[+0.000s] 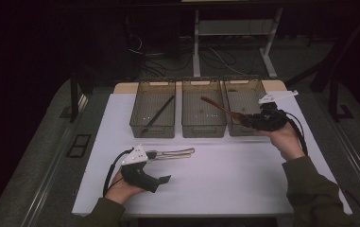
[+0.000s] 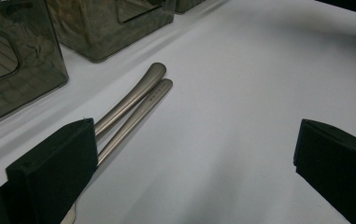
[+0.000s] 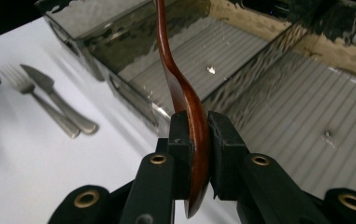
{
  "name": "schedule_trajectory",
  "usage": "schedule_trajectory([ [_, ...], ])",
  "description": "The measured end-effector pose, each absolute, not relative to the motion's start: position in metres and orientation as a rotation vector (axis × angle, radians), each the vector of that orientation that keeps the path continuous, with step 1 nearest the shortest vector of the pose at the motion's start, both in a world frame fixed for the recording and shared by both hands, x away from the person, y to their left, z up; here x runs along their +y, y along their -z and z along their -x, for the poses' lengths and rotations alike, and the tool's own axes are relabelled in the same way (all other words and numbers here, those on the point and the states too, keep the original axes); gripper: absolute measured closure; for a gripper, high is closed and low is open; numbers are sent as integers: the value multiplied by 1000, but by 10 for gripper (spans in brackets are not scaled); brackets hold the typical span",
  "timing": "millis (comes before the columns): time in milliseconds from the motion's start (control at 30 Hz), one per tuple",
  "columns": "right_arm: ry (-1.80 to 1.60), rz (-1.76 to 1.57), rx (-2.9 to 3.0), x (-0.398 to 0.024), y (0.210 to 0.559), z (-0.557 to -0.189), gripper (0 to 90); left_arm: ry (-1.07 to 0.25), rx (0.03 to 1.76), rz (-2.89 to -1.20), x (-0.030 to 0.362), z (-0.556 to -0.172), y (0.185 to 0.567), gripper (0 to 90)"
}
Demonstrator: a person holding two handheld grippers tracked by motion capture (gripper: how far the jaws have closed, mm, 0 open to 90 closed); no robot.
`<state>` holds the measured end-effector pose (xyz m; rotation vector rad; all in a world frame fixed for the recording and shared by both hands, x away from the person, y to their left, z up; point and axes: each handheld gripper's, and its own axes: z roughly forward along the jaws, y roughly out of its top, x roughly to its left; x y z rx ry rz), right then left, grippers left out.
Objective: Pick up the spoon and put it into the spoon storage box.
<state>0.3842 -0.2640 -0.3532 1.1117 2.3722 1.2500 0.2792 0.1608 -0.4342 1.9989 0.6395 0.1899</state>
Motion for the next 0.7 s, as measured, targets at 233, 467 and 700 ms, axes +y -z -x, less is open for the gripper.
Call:
schedule_trajectory([
  [233, -1214, -1103, 2382, -241, 350, -402, 792, -189, 636, -1999, 161, -279, 434, 0],
  [467, -1166, -1146, 2371, -219, 353, -422, 792, -188, 633, -2007, 160, -279, 435, 0],
  [700, -1139, -1224, 2334, -202, 361, -443, 792, -185, 631, -2011, 160, -279, 435, 0],
])
